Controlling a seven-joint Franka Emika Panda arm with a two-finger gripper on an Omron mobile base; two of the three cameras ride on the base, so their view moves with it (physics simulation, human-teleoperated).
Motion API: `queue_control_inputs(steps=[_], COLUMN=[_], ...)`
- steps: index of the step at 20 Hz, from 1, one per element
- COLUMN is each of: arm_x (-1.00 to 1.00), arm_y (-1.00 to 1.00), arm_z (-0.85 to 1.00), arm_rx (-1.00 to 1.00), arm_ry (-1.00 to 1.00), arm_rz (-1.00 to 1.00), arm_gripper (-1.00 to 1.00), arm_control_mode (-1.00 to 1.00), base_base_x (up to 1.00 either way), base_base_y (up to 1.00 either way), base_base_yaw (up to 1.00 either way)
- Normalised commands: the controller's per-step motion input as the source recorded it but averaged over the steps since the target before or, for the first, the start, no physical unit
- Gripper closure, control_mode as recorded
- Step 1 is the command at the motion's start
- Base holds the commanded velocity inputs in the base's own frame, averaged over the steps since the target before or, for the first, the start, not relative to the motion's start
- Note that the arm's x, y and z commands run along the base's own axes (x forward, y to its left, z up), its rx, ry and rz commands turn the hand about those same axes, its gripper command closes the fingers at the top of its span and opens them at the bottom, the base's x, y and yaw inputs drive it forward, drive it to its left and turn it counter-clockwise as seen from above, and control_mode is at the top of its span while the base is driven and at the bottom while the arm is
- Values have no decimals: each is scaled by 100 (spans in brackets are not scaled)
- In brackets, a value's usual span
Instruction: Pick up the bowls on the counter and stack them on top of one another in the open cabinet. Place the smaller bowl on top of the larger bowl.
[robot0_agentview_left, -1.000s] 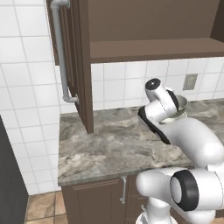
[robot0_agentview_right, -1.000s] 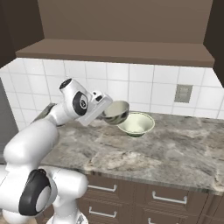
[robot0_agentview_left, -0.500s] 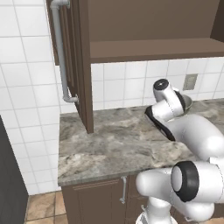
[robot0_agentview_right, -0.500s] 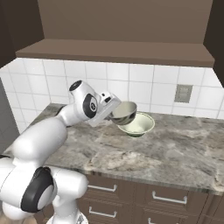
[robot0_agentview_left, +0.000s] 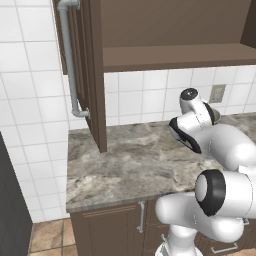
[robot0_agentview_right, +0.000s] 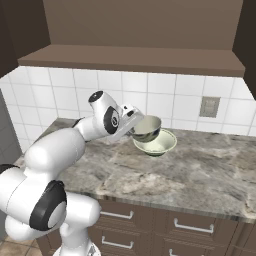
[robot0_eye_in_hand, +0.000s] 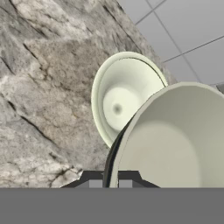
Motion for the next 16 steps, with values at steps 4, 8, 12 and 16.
queue_control_inputs(steps=[4, 8, 12, 16], arm_x=[20, 16, 19, 24], arm_y=[-1, 0, -5, -10], arm_z=[-21, -26, -20, -14], arm_rx=[4, 2, 0, 0], arm_ry=[0, 0, -1, -2], arm_rz=[0, 0, 0, 0], arm_gripper=[100, 100, 100, 100], arm_control_mode=[-100, -100, -100, -100], base_base_x=[0, 0, 0, 0], base_base_y=[0, 0, 0, 0], base_base_yaw=[0, 0, 0, 0])
